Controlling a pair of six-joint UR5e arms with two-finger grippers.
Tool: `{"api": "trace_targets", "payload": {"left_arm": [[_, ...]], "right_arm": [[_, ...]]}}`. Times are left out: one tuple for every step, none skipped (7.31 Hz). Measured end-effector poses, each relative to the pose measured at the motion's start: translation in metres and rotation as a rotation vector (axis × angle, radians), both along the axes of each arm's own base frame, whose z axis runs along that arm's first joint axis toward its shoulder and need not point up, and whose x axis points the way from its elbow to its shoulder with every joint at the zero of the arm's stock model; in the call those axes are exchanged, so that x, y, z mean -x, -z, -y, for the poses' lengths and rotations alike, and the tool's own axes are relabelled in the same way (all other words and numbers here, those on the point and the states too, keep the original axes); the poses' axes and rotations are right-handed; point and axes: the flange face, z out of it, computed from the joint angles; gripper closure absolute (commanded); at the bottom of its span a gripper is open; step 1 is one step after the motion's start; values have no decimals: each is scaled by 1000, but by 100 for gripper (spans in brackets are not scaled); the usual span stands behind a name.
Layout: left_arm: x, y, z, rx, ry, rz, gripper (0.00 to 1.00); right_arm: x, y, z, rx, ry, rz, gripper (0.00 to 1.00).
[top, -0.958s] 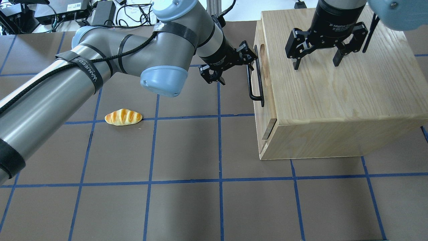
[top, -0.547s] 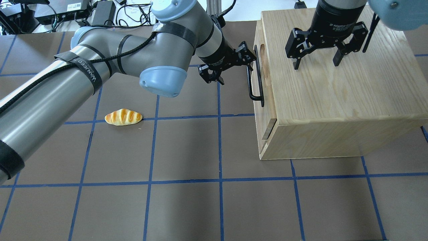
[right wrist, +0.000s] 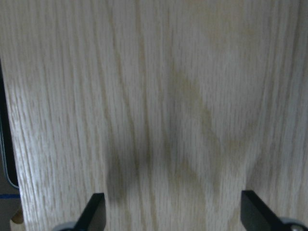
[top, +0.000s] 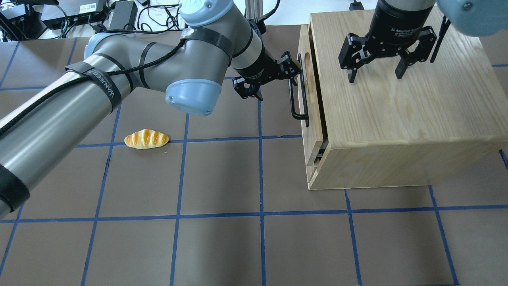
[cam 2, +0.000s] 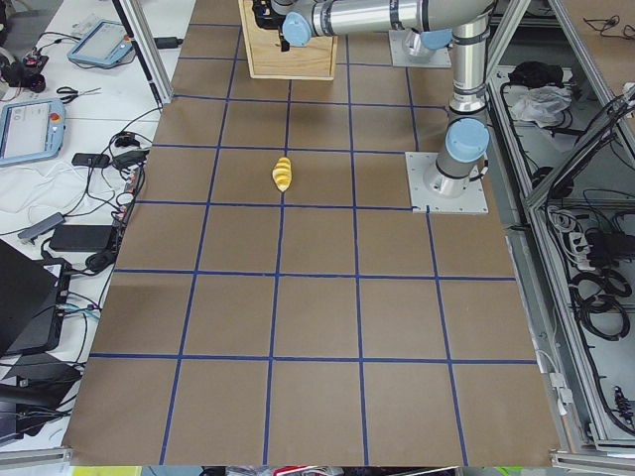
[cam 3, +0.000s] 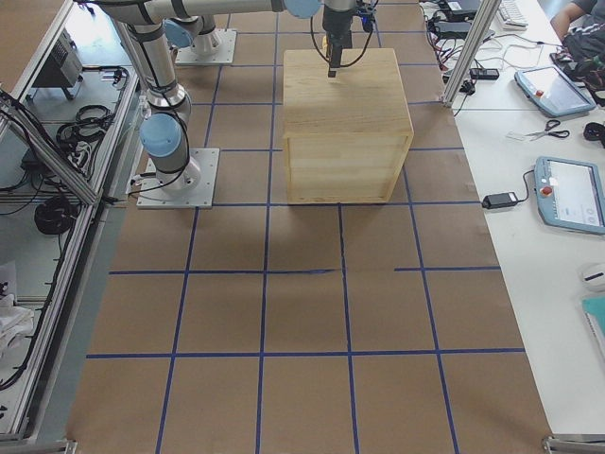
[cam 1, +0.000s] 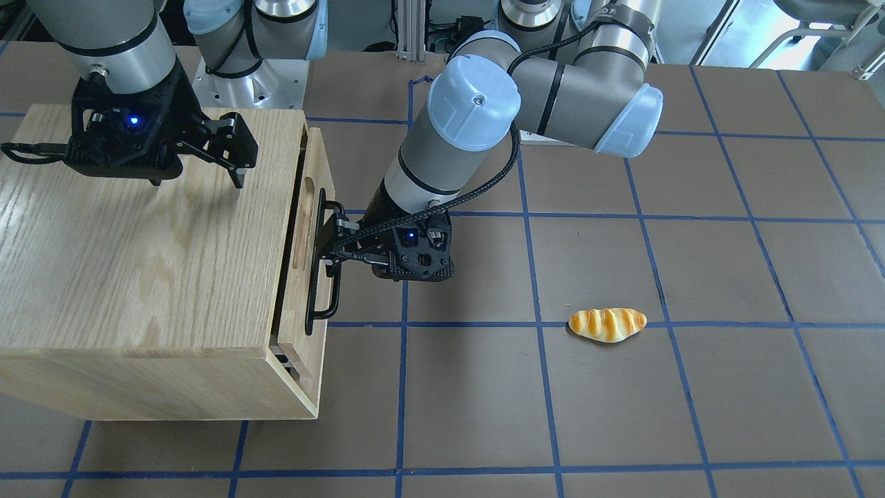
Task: Open upper drawer
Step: 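Pull the drawer handle outward with the left gripper, away from the cabinet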
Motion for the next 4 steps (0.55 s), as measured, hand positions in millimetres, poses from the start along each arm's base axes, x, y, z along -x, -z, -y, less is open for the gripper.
{"api": "trace_targets", "payload": {"left_arm": [[-3, 1, 1, 5, 7, 9, 0], [-11, 5, 4, 8, 14, 21, 0], [-24, 11, 9, 5, 9, 30, 0], [-35, 13, 13, 3, -1, 33, 0]], "right_arm": [[0, 0, 0, 0, 0, 0, 0], [0, 0, 0, 0, 0, 0, 0], [0, 0, 0, 0, 0, 0, 0], [0, 0, 0, 0, -1, 0, 0]]}}
